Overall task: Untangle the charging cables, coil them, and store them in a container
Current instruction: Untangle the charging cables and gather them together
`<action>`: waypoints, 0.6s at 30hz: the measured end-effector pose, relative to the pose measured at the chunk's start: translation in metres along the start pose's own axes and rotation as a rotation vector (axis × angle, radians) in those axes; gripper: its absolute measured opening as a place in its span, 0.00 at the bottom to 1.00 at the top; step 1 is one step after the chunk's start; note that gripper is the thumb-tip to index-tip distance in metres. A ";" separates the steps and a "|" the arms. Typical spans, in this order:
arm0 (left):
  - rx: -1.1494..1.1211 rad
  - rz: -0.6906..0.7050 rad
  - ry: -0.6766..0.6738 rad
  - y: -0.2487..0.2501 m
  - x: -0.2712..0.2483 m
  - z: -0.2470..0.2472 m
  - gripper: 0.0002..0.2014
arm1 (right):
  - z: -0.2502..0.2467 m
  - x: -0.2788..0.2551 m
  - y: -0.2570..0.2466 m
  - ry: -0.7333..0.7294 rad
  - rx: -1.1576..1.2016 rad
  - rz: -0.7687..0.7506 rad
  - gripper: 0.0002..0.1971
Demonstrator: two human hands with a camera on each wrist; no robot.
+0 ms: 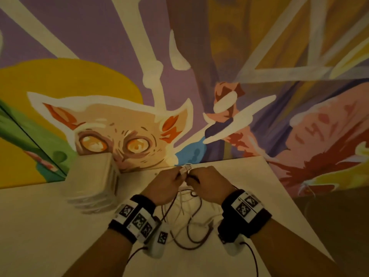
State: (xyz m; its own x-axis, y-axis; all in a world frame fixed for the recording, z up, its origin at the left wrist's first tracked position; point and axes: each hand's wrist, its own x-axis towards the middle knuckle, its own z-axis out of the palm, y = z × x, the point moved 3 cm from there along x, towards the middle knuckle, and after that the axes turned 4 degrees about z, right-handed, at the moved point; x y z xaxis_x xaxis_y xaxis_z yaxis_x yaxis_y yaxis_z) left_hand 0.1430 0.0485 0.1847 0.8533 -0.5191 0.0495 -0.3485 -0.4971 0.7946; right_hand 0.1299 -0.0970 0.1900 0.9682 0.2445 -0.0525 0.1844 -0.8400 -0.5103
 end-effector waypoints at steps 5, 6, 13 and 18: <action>0.007 -0.120 0.703 -0.022 -0.006 -0.115 0.11 | 0.016 -0.030 0.055 -0.052 -0.003 0.254 0.08; -0.009 -0.159 0.829 -0.027 -0.012 -0.134 0.12 | 0.021 -0.037 0.068 -0.105 -0.016 0.305 0.08; 0.503 -0.419 0.246 -0.042 -0.019 -0.094 0.14 | 0.010 -0.046 0.069 -0.144 0.068 0.227 0.12; 0.399 -0.097 0.078 -0.028 -0.020 -0.019 0.18 | -0.002 -0.038 0.040 -0.414 0.078 0.056 0.12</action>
State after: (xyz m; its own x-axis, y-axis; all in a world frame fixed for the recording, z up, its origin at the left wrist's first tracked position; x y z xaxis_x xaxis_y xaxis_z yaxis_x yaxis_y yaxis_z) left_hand 0.1432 0.0854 0.1727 0.9112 -0.4096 0.0437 -0.3746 -0.7799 0.5014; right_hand 0.1009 -0.1407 0.1739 0.8237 0.3870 -0.4144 0.1047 -0.8221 -0.5597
